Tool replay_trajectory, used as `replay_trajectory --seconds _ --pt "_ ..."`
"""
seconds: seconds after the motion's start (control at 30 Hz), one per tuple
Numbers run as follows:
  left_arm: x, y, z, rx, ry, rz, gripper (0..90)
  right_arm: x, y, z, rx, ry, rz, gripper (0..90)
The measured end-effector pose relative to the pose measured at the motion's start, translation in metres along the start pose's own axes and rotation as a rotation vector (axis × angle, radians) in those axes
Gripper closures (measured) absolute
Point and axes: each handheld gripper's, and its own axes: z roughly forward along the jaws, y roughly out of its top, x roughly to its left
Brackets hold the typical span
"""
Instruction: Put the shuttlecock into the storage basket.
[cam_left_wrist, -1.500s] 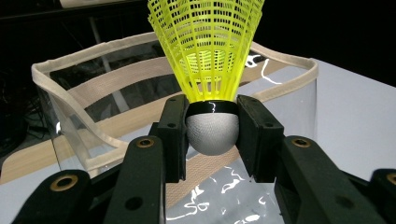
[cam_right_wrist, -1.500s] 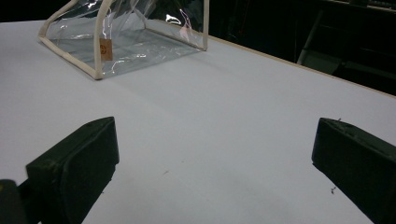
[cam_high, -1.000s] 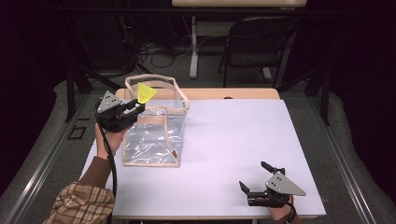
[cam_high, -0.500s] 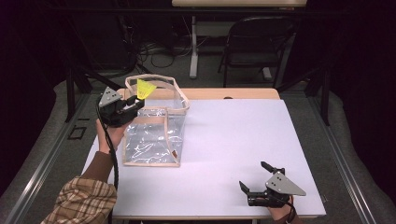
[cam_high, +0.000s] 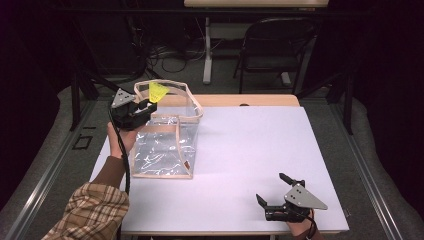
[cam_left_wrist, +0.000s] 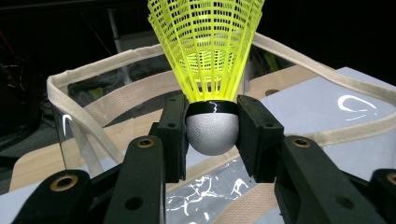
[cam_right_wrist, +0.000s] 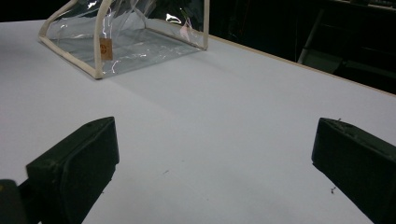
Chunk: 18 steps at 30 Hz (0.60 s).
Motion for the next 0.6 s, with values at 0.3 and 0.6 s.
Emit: replay_trajectory --seconds 0.3,0.6 --pt "0.005 0.000 0.011 0.025 0.018 -0.012 64.7 0.000 0.000 0.000 0.000 -0.001 0.001 0.1" --pt "0.008 0.001 0.020 0.051 0.032 -0.010 64.7 0.000 0.000 0.000 0.000 -0.001 0.001 0.1"
